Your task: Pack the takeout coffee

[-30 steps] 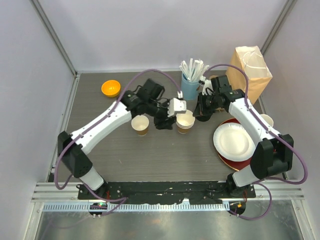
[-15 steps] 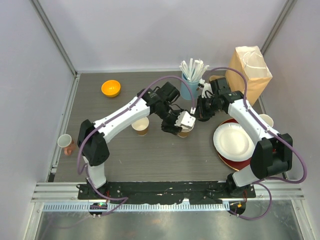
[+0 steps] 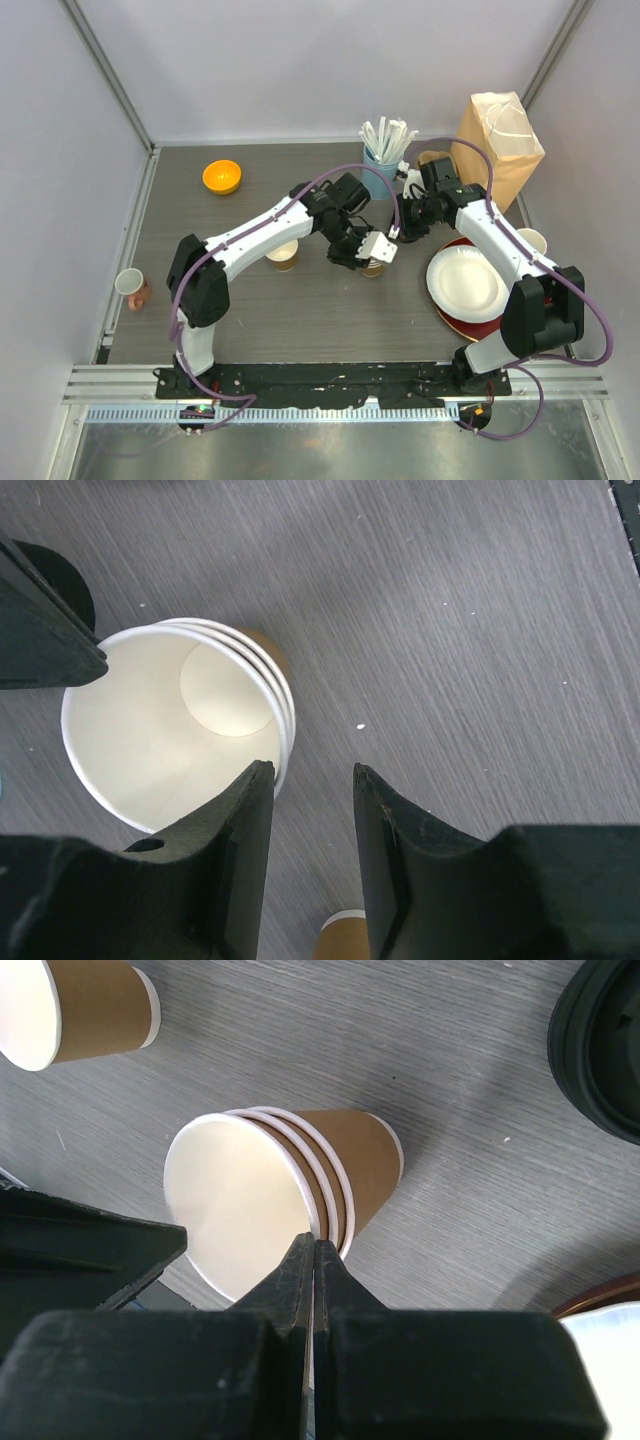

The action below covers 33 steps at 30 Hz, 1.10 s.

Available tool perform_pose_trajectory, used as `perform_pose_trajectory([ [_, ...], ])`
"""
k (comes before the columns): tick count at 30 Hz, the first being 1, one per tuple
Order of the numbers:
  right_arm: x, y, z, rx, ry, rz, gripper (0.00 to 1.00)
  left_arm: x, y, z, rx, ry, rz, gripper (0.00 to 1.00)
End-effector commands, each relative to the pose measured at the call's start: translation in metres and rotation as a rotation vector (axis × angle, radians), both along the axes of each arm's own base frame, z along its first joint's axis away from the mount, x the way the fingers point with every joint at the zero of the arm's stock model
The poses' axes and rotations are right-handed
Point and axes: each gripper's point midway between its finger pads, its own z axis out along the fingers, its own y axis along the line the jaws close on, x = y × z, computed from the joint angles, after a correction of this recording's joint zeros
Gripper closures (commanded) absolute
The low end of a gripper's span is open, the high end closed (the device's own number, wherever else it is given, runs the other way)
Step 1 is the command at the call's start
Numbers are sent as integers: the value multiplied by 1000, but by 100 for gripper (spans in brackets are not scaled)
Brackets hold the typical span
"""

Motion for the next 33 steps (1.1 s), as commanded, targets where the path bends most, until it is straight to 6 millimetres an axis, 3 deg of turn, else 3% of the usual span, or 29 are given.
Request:
perform_pose_trajectory([
  [1, 3, 9, 11, 42, -38, 20, 99, 11, -14, 10, -30, -78, -18, 59],
  [8, 3, 11, 10, 51, -35, 25, 99, 16, -21, 9, -24, -101, -17, 57],
  [12, 2, 11, 9, 44, -37, 25, 99, 13, -19, 11, -19, -86, -21, 68],
  [17, 2, 10, 6, 39, -31, 26, 99, 2, -16, 15, -20, -43, -43, 69],
  [24, 2, 10, 8, 40, -40, 30, 99, 3, -11, 8, 14, -41, -30, 83],
  [26, 2, 10, 8, 38, -41, 27, 99, 2, -9, 3, 27, -38, -30, 82],
  [28, 2, 10, 9, 40, -42, 30, 99, 3, -10, 1, 30, -44, -31, 74],
  [30, 1, 10, 7, 42, -36, 30, 99, 3, -11, 0, 33, -49, -28, 74],
  [33, 0, 10, 7, 41, -35, 32, 99, 5, -13, 2, 26, -46, -16, 89],
])
